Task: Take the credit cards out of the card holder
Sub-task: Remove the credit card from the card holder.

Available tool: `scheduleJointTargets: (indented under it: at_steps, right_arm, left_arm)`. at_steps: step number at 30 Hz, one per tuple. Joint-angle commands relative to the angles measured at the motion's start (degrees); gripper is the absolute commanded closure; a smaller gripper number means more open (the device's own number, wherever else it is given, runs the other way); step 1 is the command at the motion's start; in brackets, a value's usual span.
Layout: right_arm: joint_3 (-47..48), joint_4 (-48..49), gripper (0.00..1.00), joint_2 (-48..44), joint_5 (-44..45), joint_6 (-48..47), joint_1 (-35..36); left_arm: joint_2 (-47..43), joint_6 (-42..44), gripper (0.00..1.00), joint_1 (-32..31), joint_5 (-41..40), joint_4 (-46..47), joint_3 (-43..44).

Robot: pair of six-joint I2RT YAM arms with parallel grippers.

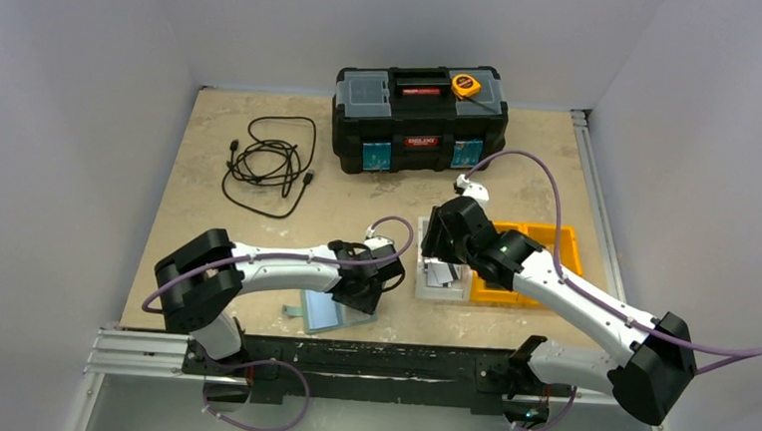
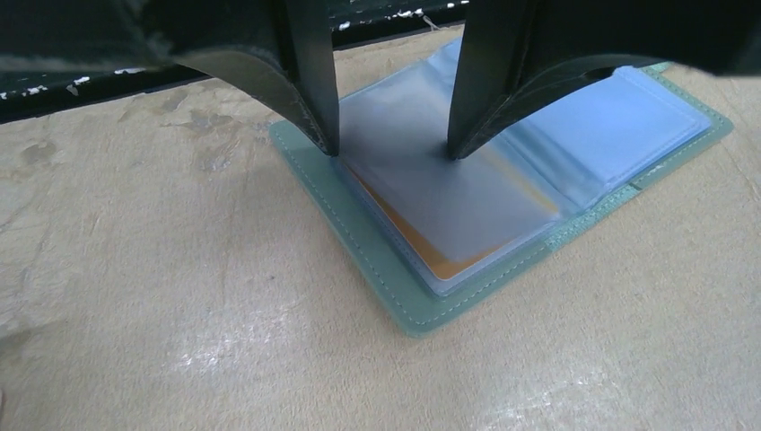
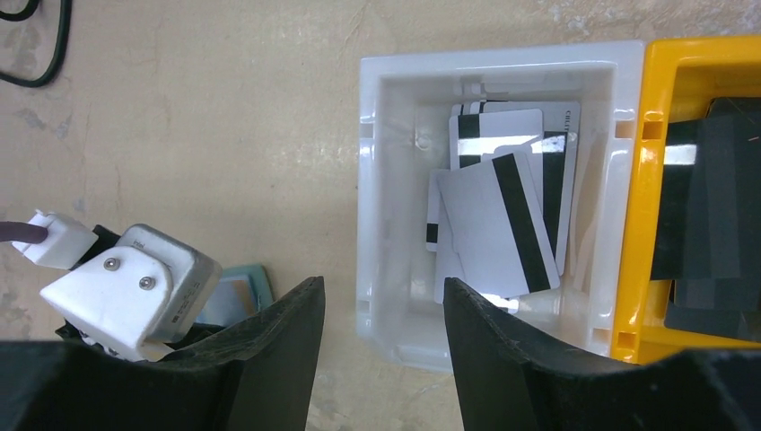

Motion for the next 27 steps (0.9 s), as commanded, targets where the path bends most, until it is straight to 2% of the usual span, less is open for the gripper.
scheduleJointTargets:
  at_steps: [1, 9, 13, 19, 27]
  right_arm:
    - [-0.12, 2.30, 0.49, -0.84, -0.92, 0.29, -0.06]
    - [-0.65, 2.92, 0.51, -1.80, -2.61, 0.24, 0.01]
    - [-2.95, 6.94, 0.55, -3.08, -7.24, 1.26, 1.30]
    - [-4.16, 10.84, 0.61, -1.57, -8.30, 4.69, 8.71]
    - [-3.76, 16.26, 0.70, 5.83, -8.54, 8.39, 16.70]
  left_arm:
    - [2.67, -2.59, 0.57, -0.91, -4.63, -1.30, -0.20]
    - [2.67, -4.41, 0.89, -0.99, -5.07, -0.67, -2.69]
    - [-1.72, -4.53, 0.99, -0.96, -4.40, 0.26, -3.57]
    - [-11.60, -5.23, 1.00, -0.86, -3.25, 3.74, -6.68]
    - [-21.78, -6.58, 1.00, 0.20, -1.70, 8.71, -12.89]
